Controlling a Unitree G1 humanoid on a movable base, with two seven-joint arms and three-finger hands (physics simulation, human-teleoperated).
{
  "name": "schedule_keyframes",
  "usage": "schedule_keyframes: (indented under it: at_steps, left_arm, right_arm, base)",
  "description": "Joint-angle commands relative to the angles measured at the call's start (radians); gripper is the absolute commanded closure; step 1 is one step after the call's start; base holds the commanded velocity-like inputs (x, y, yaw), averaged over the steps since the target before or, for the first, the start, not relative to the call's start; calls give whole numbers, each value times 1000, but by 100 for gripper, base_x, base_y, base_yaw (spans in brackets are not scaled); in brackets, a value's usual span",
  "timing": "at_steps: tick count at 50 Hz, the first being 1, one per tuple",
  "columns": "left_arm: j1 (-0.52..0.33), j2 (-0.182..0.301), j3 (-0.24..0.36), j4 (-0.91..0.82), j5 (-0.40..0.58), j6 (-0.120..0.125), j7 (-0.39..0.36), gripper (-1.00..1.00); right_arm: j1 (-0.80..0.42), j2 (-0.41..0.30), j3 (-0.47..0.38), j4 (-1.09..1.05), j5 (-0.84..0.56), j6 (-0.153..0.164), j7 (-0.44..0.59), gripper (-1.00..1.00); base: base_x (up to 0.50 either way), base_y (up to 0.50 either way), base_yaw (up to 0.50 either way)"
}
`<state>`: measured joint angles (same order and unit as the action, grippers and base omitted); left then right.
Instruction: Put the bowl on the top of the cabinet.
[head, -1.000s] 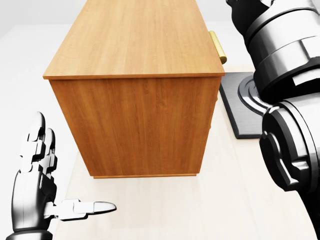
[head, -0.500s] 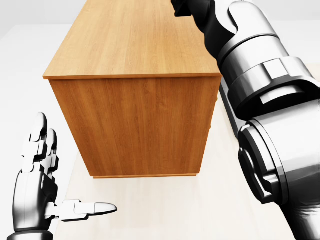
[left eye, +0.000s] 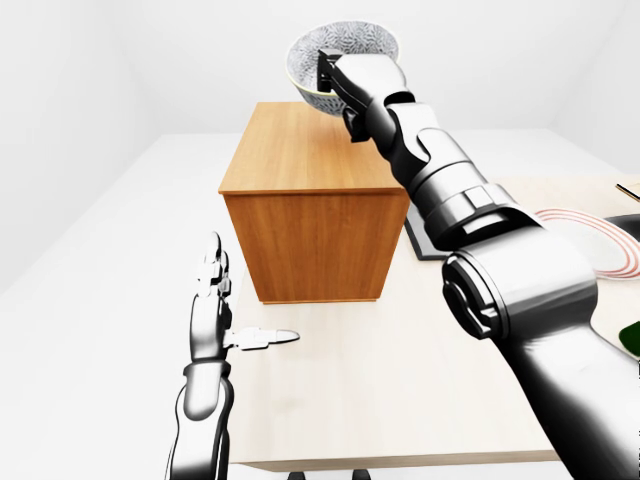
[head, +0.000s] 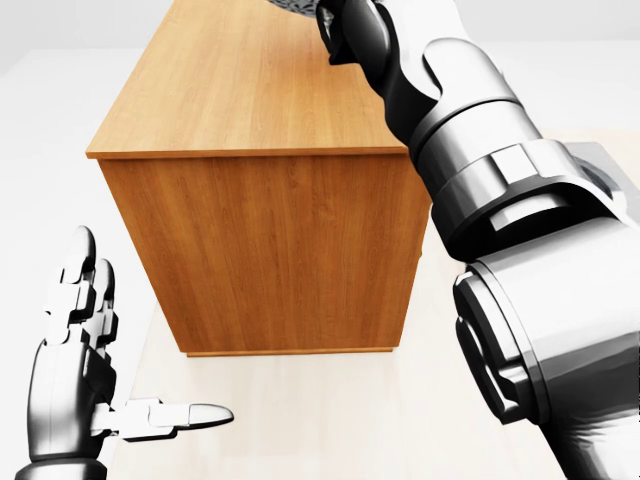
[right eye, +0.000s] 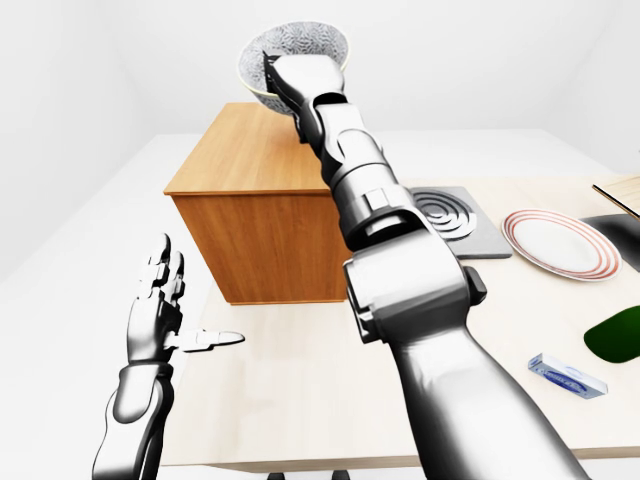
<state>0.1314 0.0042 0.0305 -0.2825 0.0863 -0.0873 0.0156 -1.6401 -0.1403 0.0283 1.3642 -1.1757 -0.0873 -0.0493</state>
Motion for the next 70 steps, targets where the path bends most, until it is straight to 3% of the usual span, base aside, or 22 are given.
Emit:
schedule_keyframes:
  at_steps: [1,28,29,30,48,70]
  left_arm:
    - [5,0,-4,-8,2,0,-5,-100]
    - [6,0,-9,2,5,0,-10,-100]
    - [8,0,-9,-7,4,0,-10,-100]
    - [8,0,-9,-12,4,0,-11,-100]
    - [1,0,-3,1,1,0,-7,-100]
    - [5,0,-8,-2,3,0,-14,-100]
  right_arm:
    - [12,21,3,-17,-32,0,-30,100]
    - [29,35,8,-17,-40,0,-34,98]
    - [30,36,8,-17,-41,0,-35,-46]
    - [32,36,9,-17,-42,0,-31,-100]
    - [-11,17,3,-17,-42,0,-10,-100]
    - [-279,-187,-43,-9,-70,0,83,-100]
  base:
    - [0,0,0]
    - [0,0,0]
    - [0,0,0]
    - [0,0,0]
    - [0,0,0]
    - [0,0,0]
